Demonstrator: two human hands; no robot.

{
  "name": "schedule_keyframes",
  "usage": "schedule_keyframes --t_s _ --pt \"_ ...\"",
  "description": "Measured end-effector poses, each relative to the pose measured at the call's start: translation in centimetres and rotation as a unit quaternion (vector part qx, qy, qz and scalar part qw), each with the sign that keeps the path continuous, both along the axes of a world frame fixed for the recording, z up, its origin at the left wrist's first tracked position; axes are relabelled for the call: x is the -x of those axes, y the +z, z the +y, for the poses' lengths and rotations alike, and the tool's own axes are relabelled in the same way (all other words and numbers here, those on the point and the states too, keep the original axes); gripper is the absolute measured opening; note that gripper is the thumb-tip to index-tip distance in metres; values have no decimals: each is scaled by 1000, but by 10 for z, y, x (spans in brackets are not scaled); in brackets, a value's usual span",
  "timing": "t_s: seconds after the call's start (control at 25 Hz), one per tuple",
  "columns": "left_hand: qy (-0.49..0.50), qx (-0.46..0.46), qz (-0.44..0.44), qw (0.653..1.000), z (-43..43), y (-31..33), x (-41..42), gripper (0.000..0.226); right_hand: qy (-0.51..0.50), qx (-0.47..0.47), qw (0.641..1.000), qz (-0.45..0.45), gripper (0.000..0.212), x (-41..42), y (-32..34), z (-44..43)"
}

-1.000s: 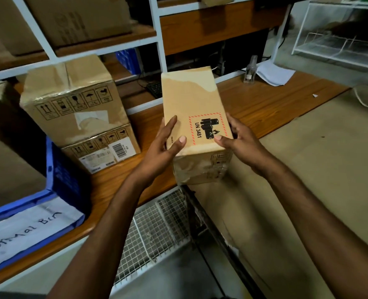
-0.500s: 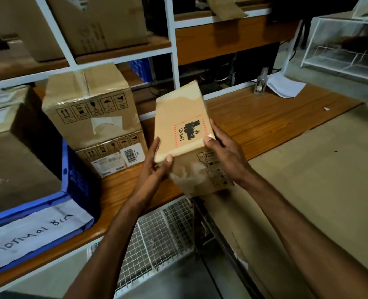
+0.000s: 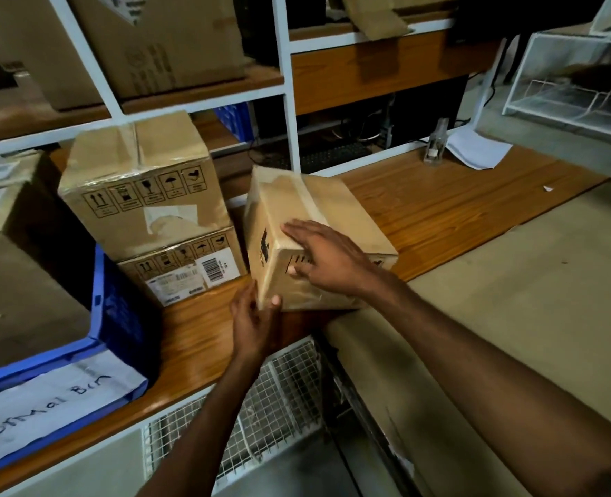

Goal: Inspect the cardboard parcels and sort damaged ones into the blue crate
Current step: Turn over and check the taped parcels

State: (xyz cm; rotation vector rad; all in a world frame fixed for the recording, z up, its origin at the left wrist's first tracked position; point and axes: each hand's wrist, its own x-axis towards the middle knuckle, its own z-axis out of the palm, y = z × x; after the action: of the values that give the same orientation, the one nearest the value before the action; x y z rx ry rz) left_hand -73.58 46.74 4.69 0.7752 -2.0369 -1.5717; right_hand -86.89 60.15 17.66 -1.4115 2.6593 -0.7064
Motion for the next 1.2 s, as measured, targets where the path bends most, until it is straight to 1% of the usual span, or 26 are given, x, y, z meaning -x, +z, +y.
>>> schedule_keyframes --t_s 0.04,0.08,0.12,0.16,0.2,0.24,0.28,0.32,0.4,0.48,0.56,0.64,0.72,0.84,0.96,1.08,1.2 --pt "17 64 -26 997 -1 -3 0 86 -37 1 999 22 72 5 -18 6" --pt "33 121 -33 992 -3 -3 0 84 -102 13 993 49 68 10 -37 14" --pt "35 172 -26 984 -5 0 1 81 -185 34 980 66 68 16 -53 23" --pt "25 228 -18 973 -6 5 2 77 -263 54 961 60 69 22 -66 31" --pt "15 287 -23 958 -6 10 4 74 -313 72 947 26 72 27 -73 36" --pt "13 343 -44 938 -7 14 6 69 -325 78 942 -25 78 31 -77 37" --pt "19 389 -68 918 -7 17 9 66 -309 74 946 -67 85 34 -80 36" --pt "31 426 -90 900 -9 20 12 64 -282 64 953 -90 92 35 -81 33" --pt "45 481 -130 866 -17 27 21 64 -238 37 966 -90 103 39 -83 23" --pt "35 515 -177 838 -29 36 34 66 -220 -4 974 -52 103 55 -87 13" --pt "18 548 -227 805 -41 46 49 70 -210 -47 977 6 95 75 -85 -2" --pt "2 570 -274 775 -51 55 66 75 -184 -87 975 84 87 96 -76 -25" --pt "-16 578 -309 755 -61 60 78 84 -154 -114 973 129 81 111 -67 -54" --pt "-25 569 -341 748 -73 65 95 93 -135 -150 971 128 80 128 -63 -89" --pt "-18 565 -350 747 -82 65 112 96 -131 -172 966 139 80 144 -65 -103" --pt "-3 565 -348 748 -93 62 122 95 -127 -165 970 127 79 153 -67 -115" --pt "-9 576 -361 734 -99 58 127 94 -126 -147 973 125 77 160 -71 -122"
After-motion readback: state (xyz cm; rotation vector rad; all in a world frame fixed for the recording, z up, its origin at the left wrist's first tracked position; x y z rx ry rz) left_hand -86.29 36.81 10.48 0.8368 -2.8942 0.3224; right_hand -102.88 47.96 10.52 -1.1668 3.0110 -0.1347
